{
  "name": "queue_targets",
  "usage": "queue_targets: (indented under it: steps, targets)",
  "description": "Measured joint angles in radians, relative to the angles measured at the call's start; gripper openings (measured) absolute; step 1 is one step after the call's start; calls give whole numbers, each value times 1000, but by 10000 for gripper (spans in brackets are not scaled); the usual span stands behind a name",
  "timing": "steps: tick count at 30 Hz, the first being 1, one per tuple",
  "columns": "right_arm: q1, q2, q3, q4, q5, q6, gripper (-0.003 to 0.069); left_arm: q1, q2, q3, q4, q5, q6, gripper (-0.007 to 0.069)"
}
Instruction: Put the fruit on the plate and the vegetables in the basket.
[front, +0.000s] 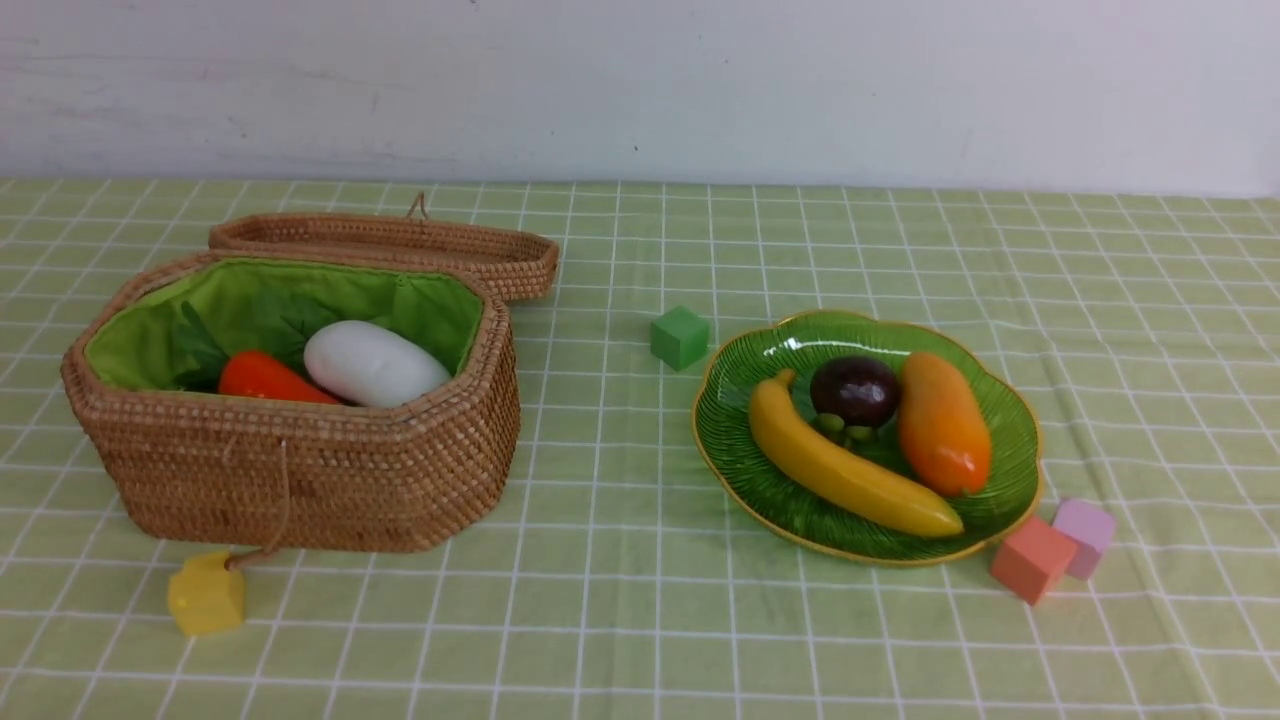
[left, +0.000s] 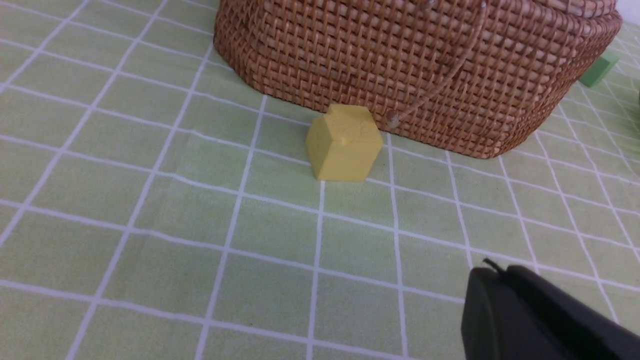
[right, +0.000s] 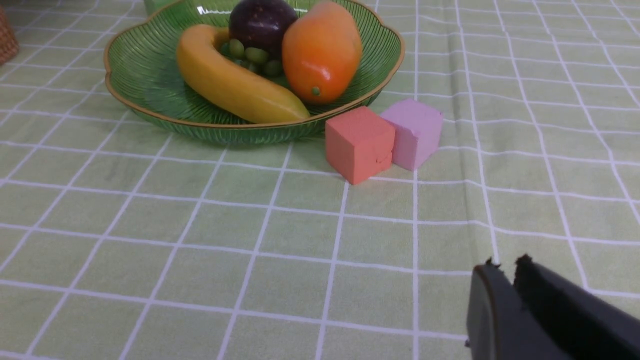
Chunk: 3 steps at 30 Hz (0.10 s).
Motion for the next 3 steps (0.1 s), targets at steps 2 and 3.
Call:
queue_targets:
  steps: [2,3]
  targets:
    - [0,0,0,0,0,0,73,0,0,0,0,0,0,-3]
    - [0,0,0,0,0,0,74,0,0,0,0,0,0,-2]
